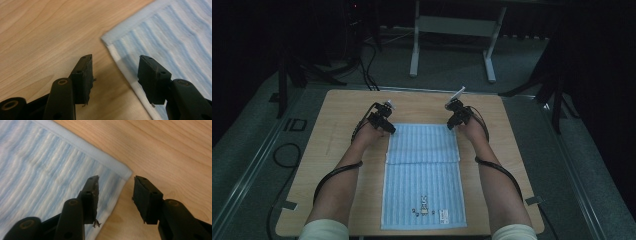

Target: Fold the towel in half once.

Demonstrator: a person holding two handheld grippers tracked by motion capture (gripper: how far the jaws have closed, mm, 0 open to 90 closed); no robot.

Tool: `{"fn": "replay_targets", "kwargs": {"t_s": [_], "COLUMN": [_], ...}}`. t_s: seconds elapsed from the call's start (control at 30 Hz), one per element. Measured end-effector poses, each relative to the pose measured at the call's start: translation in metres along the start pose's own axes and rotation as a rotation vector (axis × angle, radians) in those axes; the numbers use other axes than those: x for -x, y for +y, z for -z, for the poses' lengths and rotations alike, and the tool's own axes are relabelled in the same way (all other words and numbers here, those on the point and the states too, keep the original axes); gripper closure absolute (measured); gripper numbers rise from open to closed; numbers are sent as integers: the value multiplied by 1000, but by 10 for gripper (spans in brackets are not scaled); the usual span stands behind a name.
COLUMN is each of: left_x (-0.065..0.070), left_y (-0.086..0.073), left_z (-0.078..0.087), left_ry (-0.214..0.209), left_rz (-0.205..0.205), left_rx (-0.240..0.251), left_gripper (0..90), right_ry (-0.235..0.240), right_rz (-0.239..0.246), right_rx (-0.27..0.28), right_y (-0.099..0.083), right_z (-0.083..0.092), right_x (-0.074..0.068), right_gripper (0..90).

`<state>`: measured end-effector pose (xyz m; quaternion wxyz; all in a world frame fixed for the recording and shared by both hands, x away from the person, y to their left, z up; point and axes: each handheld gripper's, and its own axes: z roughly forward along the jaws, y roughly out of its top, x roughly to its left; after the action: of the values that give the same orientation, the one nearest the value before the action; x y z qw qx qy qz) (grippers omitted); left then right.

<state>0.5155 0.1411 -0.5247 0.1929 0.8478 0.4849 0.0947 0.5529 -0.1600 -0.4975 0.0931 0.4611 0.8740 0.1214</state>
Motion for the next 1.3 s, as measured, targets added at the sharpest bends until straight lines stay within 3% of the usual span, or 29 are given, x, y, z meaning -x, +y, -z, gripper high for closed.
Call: {"fn": "replay_targets", "kwargs": {"t_s": [0.13, 0.2, 0.37, 0.5, 0.57, 0.63, 0.7, 0.93, 1.07, 1.13, 1.3], "left_x": [-3, -1, 1, 9, 13, 16, 17, 21, 25, 24, 18], "left_y": [0, 1, 2, 4, 5, 6, 7, 12, 15, 15, 15], "left_z": [-5, -7, -8, -8, -8, -9, -8, 16, 33, 41, 66], "left_ry": [-9, -6, -6, -32, -55, -71, -81, -136, -121, -133, -99], "left_rz": [20, 1, -24, -60, -67, -79, -63, -61, -85, -79, -75], "left_rx": [15, 12, 19, 27, 30, 30, 46, 117, 148, 166, 209], "left_gripper": [452, 446, 454, 584, 691, 799, 860, 878, 878, 878, 879], "right_ry": [-30, -47, -16, 2, -1, -5, -4, 24, 23, 19, -4], "right_rz": [-7, -6, 5, 29, 51, 71, 69, 73, 82, 94, 99], "right_rx": [-36, -46, -65, -69, -69, -70, -68, -21, 0, 6, 65], "right_y": [4, 3, 4, 5, 5, 5, 5, 3, 2, 1, 0], "right_z": [-13, -18, -23, -23, -23, -22, -21, -1, 11, 17, 42], "right_x": [2, 3, 2, -1, -5, -8, -9, -5, -5, -6, -3], "right_gripper": [542, 542, 606, 761, 825, 866, 874, 882, 884, 884, 884]}}
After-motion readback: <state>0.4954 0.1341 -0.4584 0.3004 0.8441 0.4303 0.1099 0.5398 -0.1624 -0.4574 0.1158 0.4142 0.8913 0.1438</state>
